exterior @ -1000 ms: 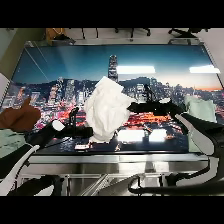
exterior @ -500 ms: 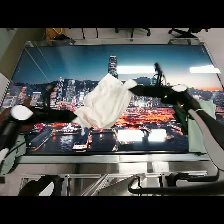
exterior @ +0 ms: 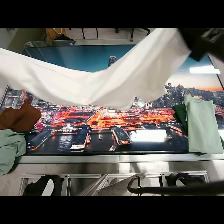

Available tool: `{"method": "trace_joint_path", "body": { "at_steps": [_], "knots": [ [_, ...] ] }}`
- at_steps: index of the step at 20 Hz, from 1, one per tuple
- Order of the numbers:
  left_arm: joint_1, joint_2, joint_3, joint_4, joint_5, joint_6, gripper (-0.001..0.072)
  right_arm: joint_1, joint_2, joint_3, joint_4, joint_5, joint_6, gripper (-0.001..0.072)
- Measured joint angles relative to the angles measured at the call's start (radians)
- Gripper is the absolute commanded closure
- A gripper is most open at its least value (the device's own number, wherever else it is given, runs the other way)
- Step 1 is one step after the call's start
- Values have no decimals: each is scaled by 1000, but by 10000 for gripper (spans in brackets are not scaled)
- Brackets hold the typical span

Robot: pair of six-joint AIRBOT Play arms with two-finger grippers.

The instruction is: Fold the shirts.

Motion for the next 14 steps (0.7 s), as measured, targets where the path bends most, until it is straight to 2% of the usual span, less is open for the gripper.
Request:
{"method": "trace_joint_path", "body": {
  "at_steps": [4,7,10,13,14],
  "knots": [
    [134,-15,172,0,-7,0,700,-2,93,30,-102,-63,3,689],
    [153,-97,216,0,-49,-2,699,-2,50,33,-206,-40,78,689],
    [76,-228,156,7,-126,-2,700,0,-95,-9,-264,54,151,689],
    [-42,-383,-21,36,-154,3,699,17,-294,-96,-257,115,181,680],
    [-82,-438,-95,45,-142,9,699,25,-370,-124,-256,129,186,633]
  ]
}}
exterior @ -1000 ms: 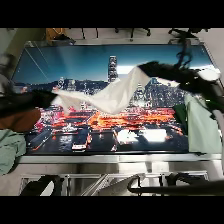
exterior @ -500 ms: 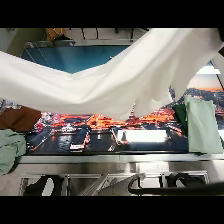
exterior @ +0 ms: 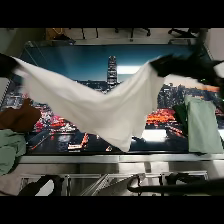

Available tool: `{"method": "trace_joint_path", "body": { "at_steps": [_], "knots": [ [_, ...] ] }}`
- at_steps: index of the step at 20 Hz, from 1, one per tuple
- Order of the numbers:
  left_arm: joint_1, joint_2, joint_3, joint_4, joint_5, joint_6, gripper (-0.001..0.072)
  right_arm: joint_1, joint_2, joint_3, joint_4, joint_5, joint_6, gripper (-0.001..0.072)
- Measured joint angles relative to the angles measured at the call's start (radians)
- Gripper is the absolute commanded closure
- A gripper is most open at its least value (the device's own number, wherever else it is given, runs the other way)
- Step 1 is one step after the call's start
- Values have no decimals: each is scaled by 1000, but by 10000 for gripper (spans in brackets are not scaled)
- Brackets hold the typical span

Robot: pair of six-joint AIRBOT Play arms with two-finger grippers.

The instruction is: Fold the shirts.

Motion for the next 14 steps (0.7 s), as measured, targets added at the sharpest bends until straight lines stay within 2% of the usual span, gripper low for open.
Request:
{"method": "trace_joint_path", "body": {
  "at_steps": [1,4,5,6,7,10,14],
  "knots": [
    [-38,-60,-75,18,28,3,700,7,-79,-21,5,5,6,533],
    [-120,-222,-239,44,115,11,700,16,-269,-52,32,13,13,522],
    [-138,-269,-269,46,137,11,700,16,-311,-56,53,14,14,456],
    [-151,-308,-290,52,149,11,699,13,-333,-56,68,17,16,307],
    [-160,-342,-303,56,160,13,699,7,-341,-53,79,24,16,277],
    [-174,-402,-303,59,160,18,699,-24,-286,-50,77,76,68,277],
    [-176,-428,-258,63,135,23,699,5,-137,-168,-42,203,266,277]
  ]
}}
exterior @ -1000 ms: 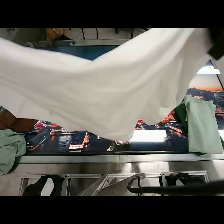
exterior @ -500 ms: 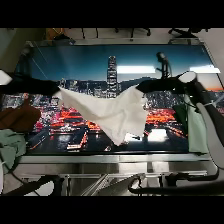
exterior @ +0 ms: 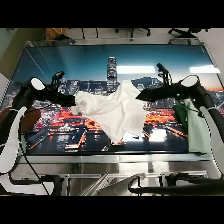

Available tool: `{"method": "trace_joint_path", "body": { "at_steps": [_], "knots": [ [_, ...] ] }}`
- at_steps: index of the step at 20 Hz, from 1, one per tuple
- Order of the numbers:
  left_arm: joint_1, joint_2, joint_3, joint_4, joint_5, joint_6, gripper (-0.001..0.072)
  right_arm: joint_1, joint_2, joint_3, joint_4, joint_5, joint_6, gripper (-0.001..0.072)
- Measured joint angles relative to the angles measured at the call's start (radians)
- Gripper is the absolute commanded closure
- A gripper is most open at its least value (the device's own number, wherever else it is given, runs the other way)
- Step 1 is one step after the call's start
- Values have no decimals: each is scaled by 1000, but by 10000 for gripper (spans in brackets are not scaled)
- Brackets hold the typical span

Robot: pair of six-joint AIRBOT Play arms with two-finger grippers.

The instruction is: Fold the shirts.

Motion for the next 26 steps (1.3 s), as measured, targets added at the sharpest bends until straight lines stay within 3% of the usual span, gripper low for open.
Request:
{"method": "trace_joint_path", "body": {
  "at_steps": [2,6,13,14,15,16,20,26],
  "knots": [
    [-2,-5,18,3,-13,3,699,69,77,-141,-40,-4,82,276],
    [-5,-8,31,3,-37,6,699,265,164,-436,-55,-206,186,276],
    [-5,-8,35,3,-54,13,699,496,89,-572,50,-526,194,280],
    [-5,-8,35,3,-53,14,699,507,79,-571,78,-551,164,310],
    [-5,-8,35,3,-55,15,699,514,69,-568,98,-576,132,562],
    [-5,-8,35,3,-57,17,699,520,61,-560,108,-604,98,665],
    [3,23,37,3,-53,22,700,514,73,-453,153,-612,-10,689],
    [103,270,198,3,-55,18,700,296,243,-12,22,-409,-68,689]
  ]
}}
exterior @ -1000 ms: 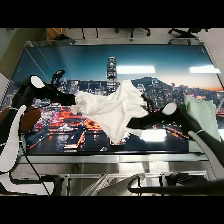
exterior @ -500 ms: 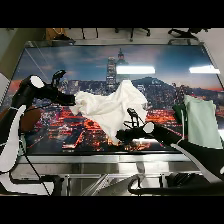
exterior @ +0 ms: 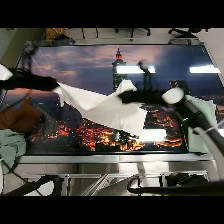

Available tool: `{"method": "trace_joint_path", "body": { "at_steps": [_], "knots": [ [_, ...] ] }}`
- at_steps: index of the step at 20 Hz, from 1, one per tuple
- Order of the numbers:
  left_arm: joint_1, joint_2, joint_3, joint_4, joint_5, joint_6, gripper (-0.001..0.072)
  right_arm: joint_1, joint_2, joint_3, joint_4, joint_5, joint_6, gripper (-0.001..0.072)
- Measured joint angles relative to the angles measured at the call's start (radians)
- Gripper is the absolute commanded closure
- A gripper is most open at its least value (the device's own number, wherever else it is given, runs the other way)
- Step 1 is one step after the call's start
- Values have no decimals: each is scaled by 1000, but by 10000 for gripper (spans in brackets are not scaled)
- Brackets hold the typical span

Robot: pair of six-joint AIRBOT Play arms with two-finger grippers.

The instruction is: Fold the shirts.

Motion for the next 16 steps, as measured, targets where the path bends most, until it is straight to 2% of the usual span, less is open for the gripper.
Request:
{"method": "trace_joint_path", "body": {
  "at_steps": [5,8,12,16],
  "knots": [
    [113,267,284,-4,56,-7,700,-140,125,428,-151,85,-7,690],
    [182,378,431,-4,89,-7,700,-163,180,583,-202,99,-24,689],
    [275,472,529,-4,116,2,700,-173,238,670,-278,107,-40,689],
    [312,468,441,-44,117,24,700,-175,200,669,-422,154,31,689]
  ]
}}
